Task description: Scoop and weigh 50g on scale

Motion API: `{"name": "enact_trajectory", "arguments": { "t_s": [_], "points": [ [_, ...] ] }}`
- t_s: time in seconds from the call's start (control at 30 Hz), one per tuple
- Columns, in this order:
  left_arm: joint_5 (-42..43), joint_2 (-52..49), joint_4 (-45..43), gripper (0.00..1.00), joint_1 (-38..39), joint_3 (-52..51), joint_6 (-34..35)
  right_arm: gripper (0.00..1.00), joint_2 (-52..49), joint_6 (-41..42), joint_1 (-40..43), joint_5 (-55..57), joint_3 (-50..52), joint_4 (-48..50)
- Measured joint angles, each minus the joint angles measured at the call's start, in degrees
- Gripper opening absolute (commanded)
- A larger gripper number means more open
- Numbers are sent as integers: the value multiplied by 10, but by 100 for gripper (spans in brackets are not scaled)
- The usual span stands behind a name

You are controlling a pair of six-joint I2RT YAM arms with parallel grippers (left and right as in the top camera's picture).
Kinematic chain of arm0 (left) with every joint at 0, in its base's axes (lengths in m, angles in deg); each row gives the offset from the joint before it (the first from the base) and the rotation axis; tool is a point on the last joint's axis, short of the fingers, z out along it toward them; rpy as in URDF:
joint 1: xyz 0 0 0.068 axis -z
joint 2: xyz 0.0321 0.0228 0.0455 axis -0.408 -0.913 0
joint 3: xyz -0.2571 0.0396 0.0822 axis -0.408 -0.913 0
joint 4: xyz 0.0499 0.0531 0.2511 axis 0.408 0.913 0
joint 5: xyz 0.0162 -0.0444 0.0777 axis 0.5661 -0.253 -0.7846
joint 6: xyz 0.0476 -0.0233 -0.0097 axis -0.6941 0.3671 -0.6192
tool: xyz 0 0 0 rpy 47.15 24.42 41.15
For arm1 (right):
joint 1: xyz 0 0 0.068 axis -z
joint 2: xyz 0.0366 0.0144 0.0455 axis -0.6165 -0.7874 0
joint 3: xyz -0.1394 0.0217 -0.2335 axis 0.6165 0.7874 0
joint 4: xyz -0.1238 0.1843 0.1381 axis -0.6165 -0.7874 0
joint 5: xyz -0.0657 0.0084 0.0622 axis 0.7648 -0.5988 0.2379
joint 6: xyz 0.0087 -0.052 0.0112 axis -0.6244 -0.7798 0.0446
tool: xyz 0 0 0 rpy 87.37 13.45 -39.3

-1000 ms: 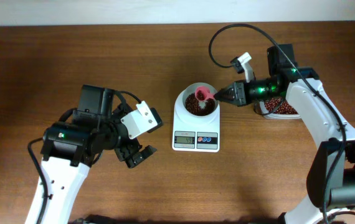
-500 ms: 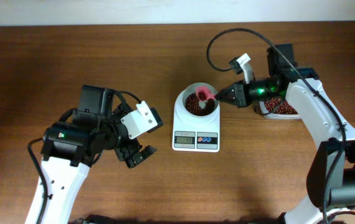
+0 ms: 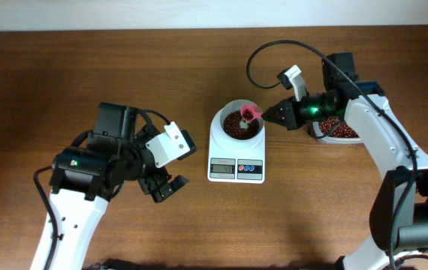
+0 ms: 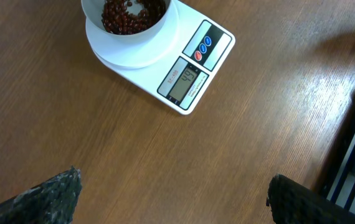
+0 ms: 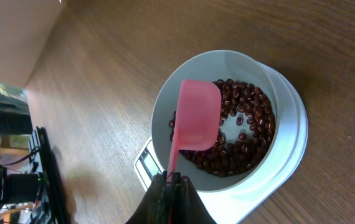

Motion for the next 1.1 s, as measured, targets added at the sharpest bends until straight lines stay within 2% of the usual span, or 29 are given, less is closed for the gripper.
{"name": "enact_trajectory", "arguments": {
  "t_s": [0.77,0.87,1.1],
  "points": [
    [0,0,0,99,0,0,0,4,0,8,0,-10,0,4],
    [0,0,0,99,0,0,0,4,0,8,3,-46,0,5],
    [0,0,0,99,0,0,0,4,0,10,72,-111,0,-22]
  ]
}}
